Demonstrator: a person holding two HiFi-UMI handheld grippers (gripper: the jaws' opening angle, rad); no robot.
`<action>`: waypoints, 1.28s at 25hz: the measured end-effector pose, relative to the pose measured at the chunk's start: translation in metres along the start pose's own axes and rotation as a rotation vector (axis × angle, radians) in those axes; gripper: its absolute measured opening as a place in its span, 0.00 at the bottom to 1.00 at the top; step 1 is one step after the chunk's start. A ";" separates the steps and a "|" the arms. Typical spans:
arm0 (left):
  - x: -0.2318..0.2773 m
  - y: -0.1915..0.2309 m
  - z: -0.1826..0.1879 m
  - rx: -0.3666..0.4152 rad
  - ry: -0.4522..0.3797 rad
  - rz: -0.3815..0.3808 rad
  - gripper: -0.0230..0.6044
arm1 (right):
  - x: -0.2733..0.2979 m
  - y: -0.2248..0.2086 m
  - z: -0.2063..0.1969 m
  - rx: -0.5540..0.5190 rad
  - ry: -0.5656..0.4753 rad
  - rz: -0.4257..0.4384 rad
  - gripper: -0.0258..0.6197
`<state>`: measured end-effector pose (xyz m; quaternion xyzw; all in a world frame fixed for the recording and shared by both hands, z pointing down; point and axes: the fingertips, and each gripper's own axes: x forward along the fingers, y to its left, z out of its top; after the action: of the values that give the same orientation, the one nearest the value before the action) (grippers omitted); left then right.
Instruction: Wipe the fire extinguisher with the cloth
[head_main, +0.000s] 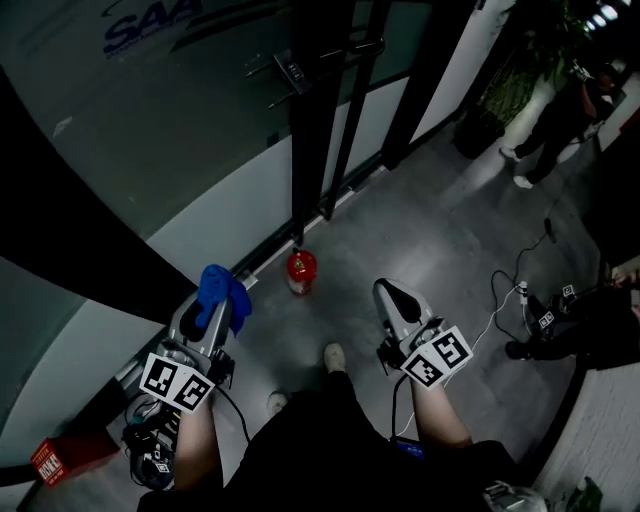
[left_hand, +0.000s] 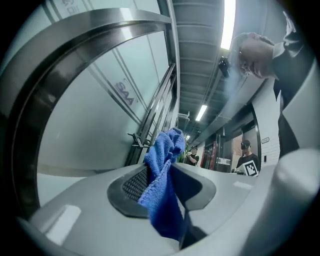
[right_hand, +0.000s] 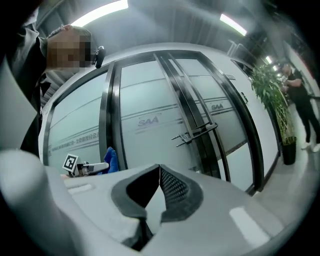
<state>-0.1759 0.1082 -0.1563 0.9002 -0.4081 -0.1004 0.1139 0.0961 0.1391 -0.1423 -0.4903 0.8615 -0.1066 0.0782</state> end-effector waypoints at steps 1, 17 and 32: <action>-0.013 -0.002 0.002 0.004 0.004 -0.005 0.24 | -0.006 0.016 -0.006 0.006 0.002 -0.009 0.05; -0.068 -0.057 0.005 0.042 -0.018 0.000 0.24 | -0.108 0.063 0.033 -0.112 -0.098 -0.126 0.05; -0.068 -0.078 -0.007 0.088 -0.006 0.089 0.24 | -0.115 0.026 0.029 -0.110 -0.078 -0.094 0.04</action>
<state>-0.1626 0.2099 -0.1662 0.8852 -0.4519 -0.0797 0.0773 0.1400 0.2483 -0.1741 -0.5377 0.8383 -0.0434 0.0795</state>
